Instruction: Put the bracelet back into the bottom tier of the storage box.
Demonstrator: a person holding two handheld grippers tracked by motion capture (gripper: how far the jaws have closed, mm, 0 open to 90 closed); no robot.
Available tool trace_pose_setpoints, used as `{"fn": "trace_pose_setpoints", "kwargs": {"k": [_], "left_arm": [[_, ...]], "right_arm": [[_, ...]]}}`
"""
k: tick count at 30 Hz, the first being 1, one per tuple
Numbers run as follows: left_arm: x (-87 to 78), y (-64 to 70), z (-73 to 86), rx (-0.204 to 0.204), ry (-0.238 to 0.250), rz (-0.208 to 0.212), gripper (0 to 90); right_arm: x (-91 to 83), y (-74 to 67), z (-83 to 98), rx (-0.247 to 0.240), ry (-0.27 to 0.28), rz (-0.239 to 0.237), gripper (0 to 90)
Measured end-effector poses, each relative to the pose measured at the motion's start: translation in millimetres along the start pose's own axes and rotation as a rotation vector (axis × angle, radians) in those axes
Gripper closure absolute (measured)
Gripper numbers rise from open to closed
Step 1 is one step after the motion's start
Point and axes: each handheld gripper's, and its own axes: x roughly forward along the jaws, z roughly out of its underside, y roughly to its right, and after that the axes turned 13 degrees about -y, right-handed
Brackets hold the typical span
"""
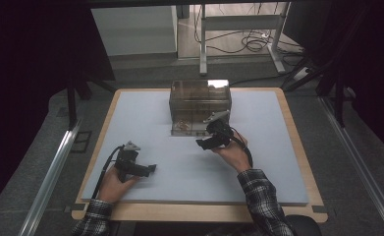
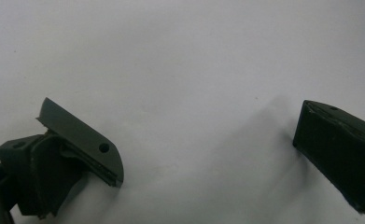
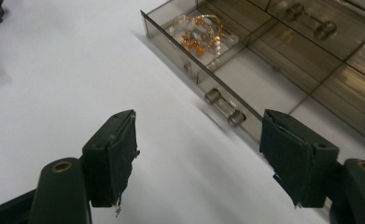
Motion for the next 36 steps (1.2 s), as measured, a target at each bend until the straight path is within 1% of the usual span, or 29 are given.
{"fn": "trace_pose_setpoints", "kwargs": {"k": [8,14,20,33,36], "left_arm": [[0.0,0.0,0.0,0.0,0.0,0.0,0.0],[0.0,0.0,0.0,0.0,0.0,0.0,0.0],[0.0,0.0,0.0,0.0,0.0,0.0,0.0],[0.0,0.0,0.0,0.0,0.0,0.0,0.0],[0.0,0.0,0.0,0.0,0.0,0.0,0.0]], "right_arm": [[-2.0,1.0,11.3,0.007,-0.016,0.0,25.4],[-6.6,3.2,17.2,0.014,-0.014,0.002,23.2],[-12.7,5.0,23.5,0.022,-0.014,-0.004,19.8],[-22.1,9.6,39.3,0.04,-0.035,0.011,11.3],[-24.0,10.0,42.3,0.035,-0.041,0.016,9.8]]}}
